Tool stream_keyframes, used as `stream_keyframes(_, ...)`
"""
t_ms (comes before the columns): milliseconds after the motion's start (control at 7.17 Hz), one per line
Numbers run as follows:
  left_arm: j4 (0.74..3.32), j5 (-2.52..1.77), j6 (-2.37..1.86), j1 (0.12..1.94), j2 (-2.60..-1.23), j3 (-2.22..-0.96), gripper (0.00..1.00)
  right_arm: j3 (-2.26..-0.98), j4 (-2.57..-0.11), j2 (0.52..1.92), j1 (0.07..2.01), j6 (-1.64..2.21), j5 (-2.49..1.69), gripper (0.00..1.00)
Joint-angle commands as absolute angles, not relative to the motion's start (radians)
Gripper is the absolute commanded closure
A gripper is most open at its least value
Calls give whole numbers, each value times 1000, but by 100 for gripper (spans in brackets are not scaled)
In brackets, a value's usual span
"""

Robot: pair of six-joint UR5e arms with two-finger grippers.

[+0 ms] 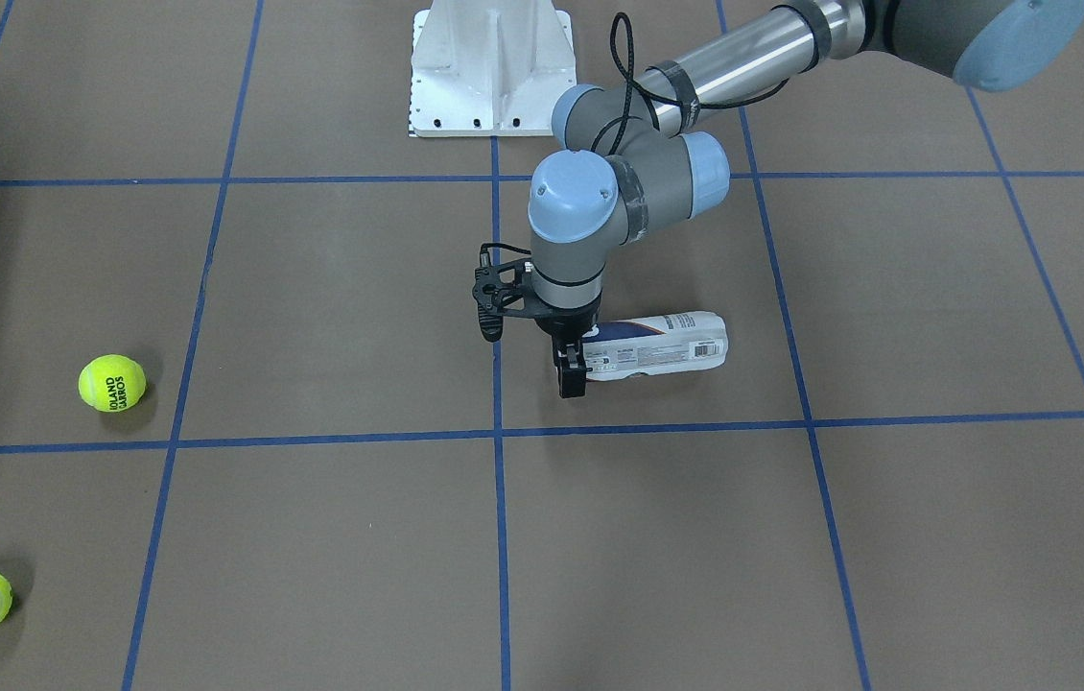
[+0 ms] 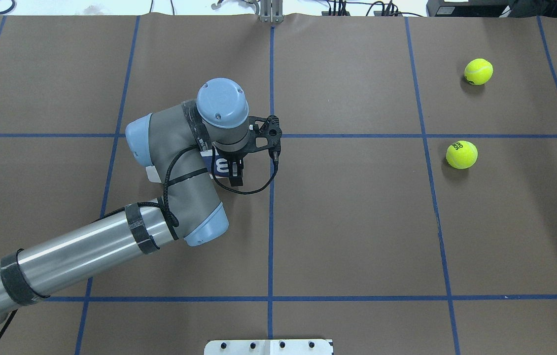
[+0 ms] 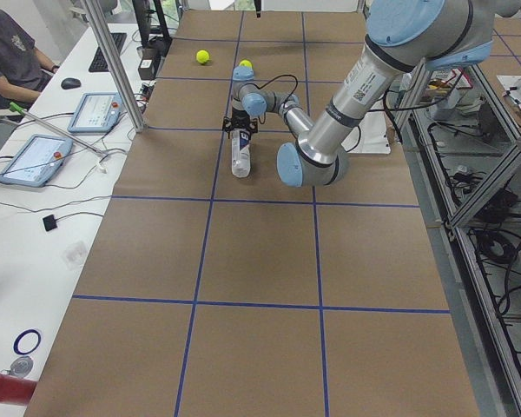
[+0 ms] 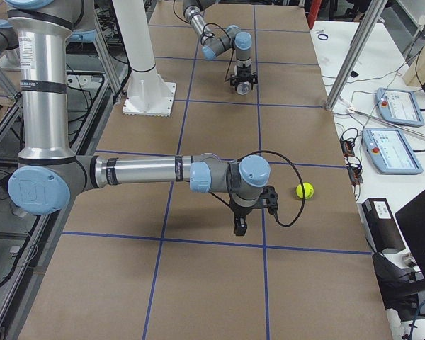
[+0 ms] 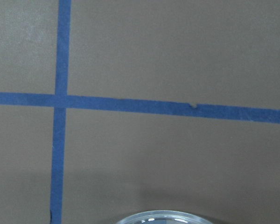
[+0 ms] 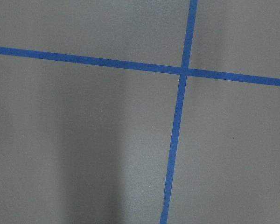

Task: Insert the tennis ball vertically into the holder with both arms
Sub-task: 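Close the left gripper on the can's open end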

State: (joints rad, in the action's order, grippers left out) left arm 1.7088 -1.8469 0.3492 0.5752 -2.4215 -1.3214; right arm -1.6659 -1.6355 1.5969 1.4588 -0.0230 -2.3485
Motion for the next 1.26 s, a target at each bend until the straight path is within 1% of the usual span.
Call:
stream_keyframes(0,1707,-1847,348,577,-2422,-1319,1,-1666,-1635,1597,1459,-23,-2349,1)
stream_keyframes(279,1709,-1848,350,577,-2422,-1315,4,-1666,-1637,1597,1459,-23,-2349,1)
stream_keyframes(558,1709,-1847,348,577,-2422,-1315,9,-1666,-1635,1597,1459,-23,-2349,1)
stream_keyframes(1116,1759,-1847,347,580,-2421,-1321,12,-1666,-1635,1597,1459,-23,-2349,1)
